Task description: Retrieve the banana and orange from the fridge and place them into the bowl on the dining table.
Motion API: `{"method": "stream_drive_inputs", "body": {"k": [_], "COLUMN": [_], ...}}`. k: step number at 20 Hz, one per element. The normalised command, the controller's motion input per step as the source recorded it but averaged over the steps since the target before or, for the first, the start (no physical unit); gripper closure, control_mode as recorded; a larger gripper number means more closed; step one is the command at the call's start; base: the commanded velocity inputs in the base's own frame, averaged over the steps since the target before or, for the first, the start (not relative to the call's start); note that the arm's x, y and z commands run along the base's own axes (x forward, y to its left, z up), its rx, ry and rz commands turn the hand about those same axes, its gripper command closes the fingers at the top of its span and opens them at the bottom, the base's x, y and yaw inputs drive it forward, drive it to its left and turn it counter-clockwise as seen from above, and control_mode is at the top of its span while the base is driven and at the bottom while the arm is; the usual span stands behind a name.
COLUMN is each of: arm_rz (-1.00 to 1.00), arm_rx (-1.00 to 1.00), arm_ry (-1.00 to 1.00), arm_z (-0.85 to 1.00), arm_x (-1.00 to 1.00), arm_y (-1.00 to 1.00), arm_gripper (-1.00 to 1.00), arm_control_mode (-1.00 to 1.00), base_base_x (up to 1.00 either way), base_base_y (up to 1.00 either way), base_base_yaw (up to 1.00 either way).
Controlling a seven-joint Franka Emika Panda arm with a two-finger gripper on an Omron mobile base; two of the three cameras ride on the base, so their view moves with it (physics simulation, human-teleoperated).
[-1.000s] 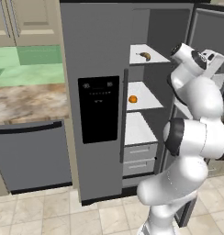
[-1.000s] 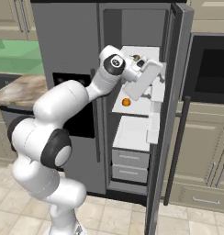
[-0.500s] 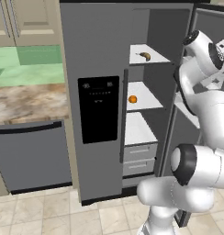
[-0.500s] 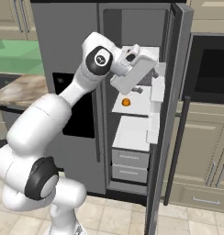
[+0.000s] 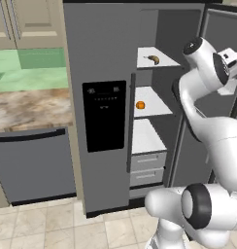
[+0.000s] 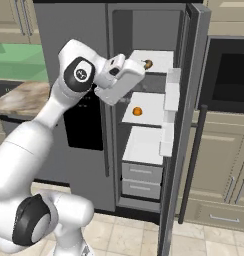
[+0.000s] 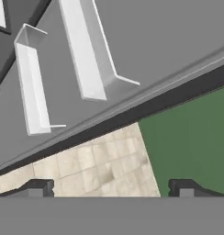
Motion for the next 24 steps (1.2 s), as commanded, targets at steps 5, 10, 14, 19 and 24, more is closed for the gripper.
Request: {"method": "stream_drive_inputs", "body": {"k": [5,10,14,19,24], "arm_rz": [0.00,0.01,0.04,0.09,0.09], "arm_rx": [0.29,0.32,0.40,0.33,0.19], "arm_ry": [-0.07,-0.07,-0.15,-0.25,-0.31], "arm_z": [-0.16,-0.36,-0.57,-0.70,-0.33], "arm_x": [0.00,-0.08,-0.21,-0.27,-0.22], "arm_y": [0.60,0.36,0.20,0.20,0.23], "arm_gripper": [-1.00,-1.00,-1.00,-1.00,-1.00], "arm_control_mode": [-1.00,-1.00,-1.00,-1.00,-1.00], "base_base_x": [0.00,0.00,0.00,0.00,0.00], "base_base_y": [0.00,0.00,0.00,0.00,0.00], "base_base_yaw": [0.00,0.00,0.00,0.00,0.00]}}
